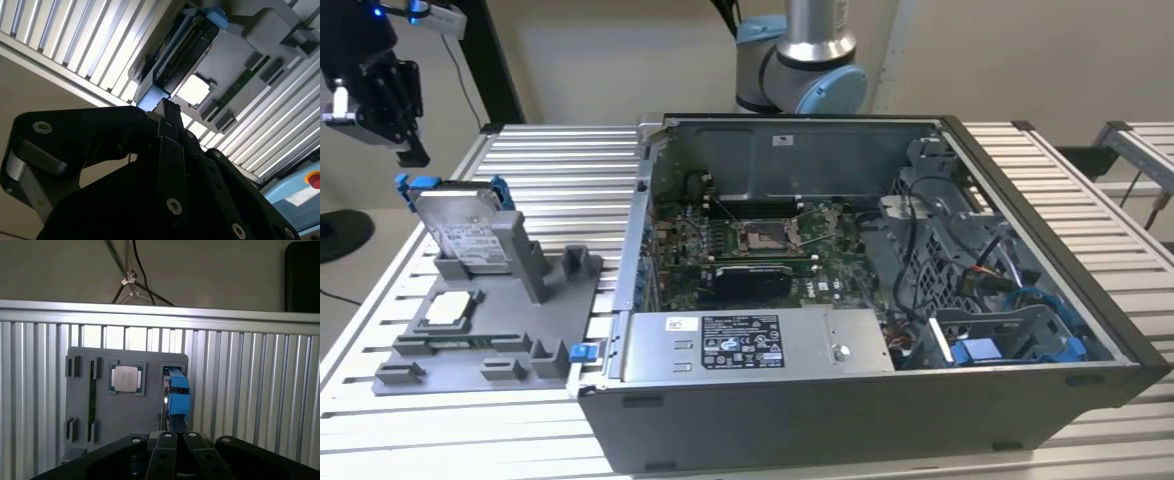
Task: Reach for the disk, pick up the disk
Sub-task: 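Pick up the disk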
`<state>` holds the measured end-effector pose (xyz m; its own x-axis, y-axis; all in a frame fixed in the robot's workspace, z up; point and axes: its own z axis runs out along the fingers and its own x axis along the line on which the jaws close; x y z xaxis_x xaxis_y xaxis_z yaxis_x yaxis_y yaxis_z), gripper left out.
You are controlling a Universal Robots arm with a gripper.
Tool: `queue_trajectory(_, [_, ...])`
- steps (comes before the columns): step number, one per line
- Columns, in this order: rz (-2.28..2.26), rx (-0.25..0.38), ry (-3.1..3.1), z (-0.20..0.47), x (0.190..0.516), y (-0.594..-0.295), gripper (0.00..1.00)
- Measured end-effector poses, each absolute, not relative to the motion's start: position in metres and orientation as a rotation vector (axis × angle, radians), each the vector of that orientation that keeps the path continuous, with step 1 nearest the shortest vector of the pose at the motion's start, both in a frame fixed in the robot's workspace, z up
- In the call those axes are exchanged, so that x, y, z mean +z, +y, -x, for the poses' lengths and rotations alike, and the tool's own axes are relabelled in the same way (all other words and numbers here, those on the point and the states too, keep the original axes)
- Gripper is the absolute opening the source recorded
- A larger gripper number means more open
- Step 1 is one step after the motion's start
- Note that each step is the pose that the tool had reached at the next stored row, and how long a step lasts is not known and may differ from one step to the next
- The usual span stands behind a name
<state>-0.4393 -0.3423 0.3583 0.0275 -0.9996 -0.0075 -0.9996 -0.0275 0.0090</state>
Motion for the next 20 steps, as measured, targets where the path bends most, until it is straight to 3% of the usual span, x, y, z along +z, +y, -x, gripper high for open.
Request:
queue_trajectory(1, [-2.251, -0.018, -2.190, 0.4393, 0.3583, -0.3422, 0.00])
queue_trajectory(2, [-2.251, -0.018, -2.190, 0.4393, 0.3583, -0.3422, 1.00])
queue_trajectory(20, [-2.251, -0.019, -2.190, 0.4393, 0.3502, -0.3422, 1.00])
